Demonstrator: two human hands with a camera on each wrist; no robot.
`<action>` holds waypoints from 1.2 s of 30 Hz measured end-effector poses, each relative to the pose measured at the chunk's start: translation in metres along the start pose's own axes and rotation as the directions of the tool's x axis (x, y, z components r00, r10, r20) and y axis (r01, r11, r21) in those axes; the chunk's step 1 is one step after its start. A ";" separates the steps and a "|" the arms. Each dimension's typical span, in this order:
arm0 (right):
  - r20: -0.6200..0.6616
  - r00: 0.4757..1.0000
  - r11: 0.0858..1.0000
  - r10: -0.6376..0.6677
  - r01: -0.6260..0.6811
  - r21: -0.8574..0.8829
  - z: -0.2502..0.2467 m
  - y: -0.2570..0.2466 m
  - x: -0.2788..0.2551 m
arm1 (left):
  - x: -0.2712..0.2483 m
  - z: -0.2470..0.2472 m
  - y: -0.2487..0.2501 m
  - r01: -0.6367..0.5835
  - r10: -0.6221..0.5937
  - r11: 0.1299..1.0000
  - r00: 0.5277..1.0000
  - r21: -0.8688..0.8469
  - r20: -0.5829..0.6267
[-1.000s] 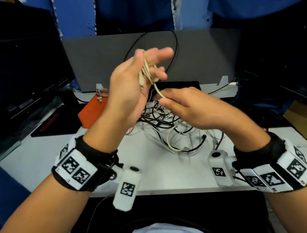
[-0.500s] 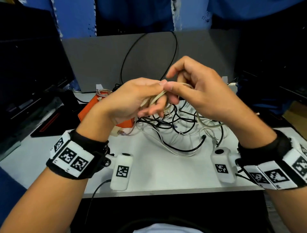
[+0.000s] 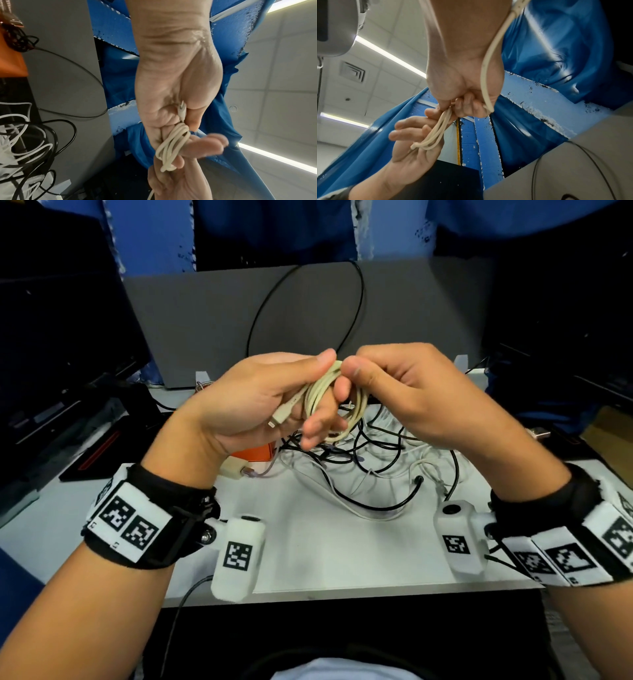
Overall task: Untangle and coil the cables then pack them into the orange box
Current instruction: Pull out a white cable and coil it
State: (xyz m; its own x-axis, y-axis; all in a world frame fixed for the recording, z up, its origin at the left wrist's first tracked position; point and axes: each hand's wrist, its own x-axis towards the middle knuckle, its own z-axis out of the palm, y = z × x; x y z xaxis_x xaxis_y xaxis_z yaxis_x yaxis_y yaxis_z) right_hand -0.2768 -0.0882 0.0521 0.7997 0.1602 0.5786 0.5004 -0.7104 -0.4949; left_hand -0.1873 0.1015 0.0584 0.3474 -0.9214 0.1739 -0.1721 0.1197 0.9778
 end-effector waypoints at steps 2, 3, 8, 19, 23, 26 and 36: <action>0.018 1.000 1.000 -0.008 0.009 -0.019 0.001 0.000 -0.001 | 0.000 0.004 -0.001 0.008 -0.008 1.000 1.000 -0.006 -0.005; -0.001 1.000 1.000 -0.010 0.010 -0.014 0.001 0.001 -0.001 | 0.001 0.007 -0.001 -0.012 0.011 0.999 1.000 -0.040 -0.015; -0.177 0.984 0.992 0.024 -0.001 0.128 0.005 0.008 0.004 | 0.017 0.041 -0.009 -0.241 0.177 0.927 0.957 -0.287 -0.230; 0.070 0.984 0.972 0.161 -0.146 -0.185 0.016 0.033 0.008 | 0.028 0.023 -0.014 -0.481 0.285 0.830 0.799 -0.280 -0.529; 0.270 0.949 0.940 0.161 -0.064 -0.336 0.024 0.018 0.003 | 0.030 0.022 -0.023 -0.292 0.366 0.931 0.719 0.221 -0.591; 0.203 0.972 0.932 0.114 -0.034 -0.360 0.018 0.011 0.000 | 0.031 0.016 -0.027 0.061 0.321 0.828 0.763 0.557 -0.561; -0.064 0.998 0.982 -0.009 -0.003 -0.189 0.006 0.007 0.000 | 0.006 0.005 -0.006 -0.010 0.054 0.936 0.992 0.352 -0.114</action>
State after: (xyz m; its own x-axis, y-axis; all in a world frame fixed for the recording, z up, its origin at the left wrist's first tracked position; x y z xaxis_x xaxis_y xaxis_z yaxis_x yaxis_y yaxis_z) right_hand -0.2711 -0.0889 0.0446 0.7724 0.1226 0.6232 0.4263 -0.8274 -0.3655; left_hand -0.1885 0.0938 0.0532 0.4409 -0.8653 0.2384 -0.4891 -0.0089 0.8722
